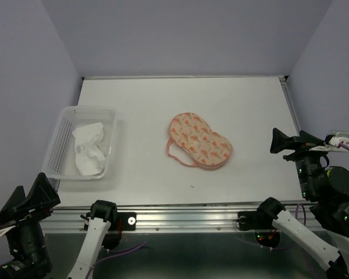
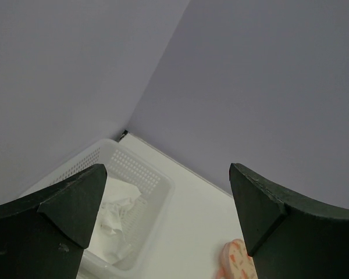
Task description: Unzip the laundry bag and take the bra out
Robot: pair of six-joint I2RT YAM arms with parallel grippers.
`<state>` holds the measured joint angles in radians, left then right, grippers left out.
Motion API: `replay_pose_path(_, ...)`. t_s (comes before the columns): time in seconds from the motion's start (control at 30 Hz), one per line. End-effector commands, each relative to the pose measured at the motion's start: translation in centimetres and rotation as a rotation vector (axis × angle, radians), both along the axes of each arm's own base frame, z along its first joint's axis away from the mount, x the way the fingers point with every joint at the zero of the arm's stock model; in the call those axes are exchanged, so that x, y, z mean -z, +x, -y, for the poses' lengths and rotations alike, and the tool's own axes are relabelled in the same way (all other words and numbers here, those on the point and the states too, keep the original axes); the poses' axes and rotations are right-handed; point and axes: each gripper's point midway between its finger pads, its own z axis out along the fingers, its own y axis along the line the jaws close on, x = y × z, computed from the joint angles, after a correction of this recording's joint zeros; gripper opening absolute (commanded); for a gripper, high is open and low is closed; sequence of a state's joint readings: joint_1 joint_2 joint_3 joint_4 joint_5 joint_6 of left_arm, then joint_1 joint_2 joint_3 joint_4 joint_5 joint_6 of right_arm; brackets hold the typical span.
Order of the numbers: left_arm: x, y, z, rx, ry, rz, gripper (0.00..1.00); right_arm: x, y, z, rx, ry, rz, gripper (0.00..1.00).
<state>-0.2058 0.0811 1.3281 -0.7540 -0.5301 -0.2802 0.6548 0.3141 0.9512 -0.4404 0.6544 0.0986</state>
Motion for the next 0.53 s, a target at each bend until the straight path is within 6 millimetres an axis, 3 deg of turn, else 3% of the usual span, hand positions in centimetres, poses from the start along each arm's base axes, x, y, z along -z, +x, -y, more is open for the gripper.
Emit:
replay_pose_path(0.0, 0.3, 0.2, -0.6, -0.024, -0.031, -0.006, 0.99, 0.0, 0.1, -0.2, -0.008, -0.008, 0.001, 1.00)
replay_pose_path(0.5, 1.9, 1.9, -0.4, -0.020, -0.033, -0.056, 0.99, -0.3, 1.6, -1.7, -0.029, -0.041, -0.026, 1.00)
